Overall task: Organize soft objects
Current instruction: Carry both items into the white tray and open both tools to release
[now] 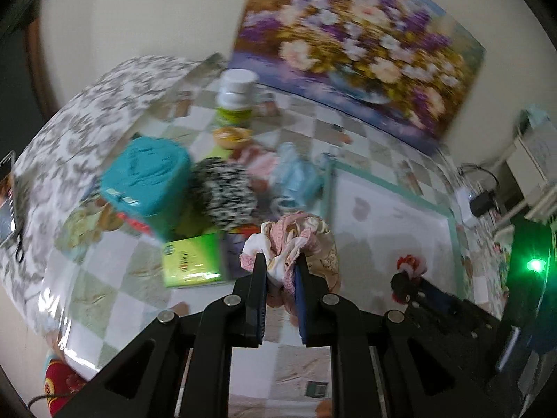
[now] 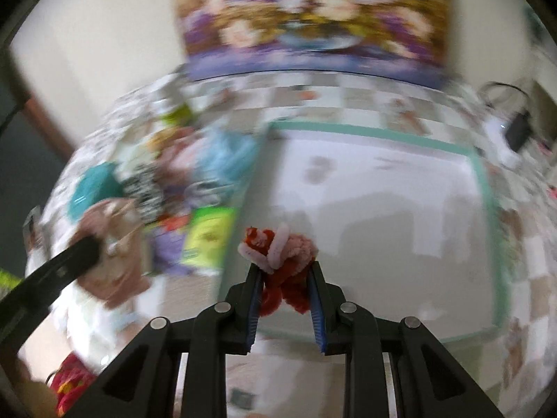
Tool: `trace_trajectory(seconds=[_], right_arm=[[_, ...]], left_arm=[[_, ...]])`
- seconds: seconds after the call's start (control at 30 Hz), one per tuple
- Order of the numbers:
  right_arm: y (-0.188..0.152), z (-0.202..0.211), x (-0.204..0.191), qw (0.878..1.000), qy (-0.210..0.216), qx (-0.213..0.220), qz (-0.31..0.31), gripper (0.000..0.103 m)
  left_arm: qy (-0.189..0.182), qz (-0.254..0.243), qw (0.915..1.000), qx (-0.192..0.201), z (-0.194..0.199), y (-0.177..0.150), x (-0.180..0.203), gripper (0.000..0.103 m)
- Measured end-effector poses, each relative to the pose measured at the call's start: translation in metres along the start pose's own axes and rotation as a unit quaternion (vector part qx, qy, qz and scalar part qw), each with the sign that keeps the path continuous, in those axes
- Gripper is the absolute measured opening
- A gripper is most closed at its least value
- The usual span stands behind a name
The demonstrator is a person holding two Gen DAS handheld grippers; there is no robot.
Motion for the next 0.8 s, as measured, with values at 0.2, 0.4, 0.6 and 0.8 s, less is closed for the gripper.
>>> trace_trajectory(seconds=[0.2, 0.4, 0.6, 0.8], right_arm=[[-0.011, -0.004, 0.051, 0.996, -0.05, -0.018, -0.069, 0.027], [-0.029, -0.005, 0.095, 0.986, -0.074, -0.03, -0.144, 0.027], [-0.059, -0.013, 0.139, 0.971, -0.093, -0.062, -0.212, 0.027], [-0.078, -0.017, 0.167, 0.96, -0.102, -0.082, -0.247, 0.027]], left_arm=[[-0.003, -0.052, 0.9986, -0.003, -0.011, -0.013, 0.033, 0.015], [-0.005, -0.098, 0.995, -0.018, -0.025, -0.031, 0.06, 0.015], [-0.009, -0.122, 0.9916, -0.042, -0.043, -0.047, 0.079, 0.016], [-0.017, -0.145, 0.9878, -0.055, -0.056, -0.06, 0.097, 0.017]])
Point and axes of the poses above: each gripper's, at about its wrist camera, not at the fingertips, and z roughly against the way its jaws point, x to its right, y to its top, the point moved 8 cm from there along -z, roughly the way its jaws point, and after that the axes turned 15 degrees about z, right-handed, at the moved point
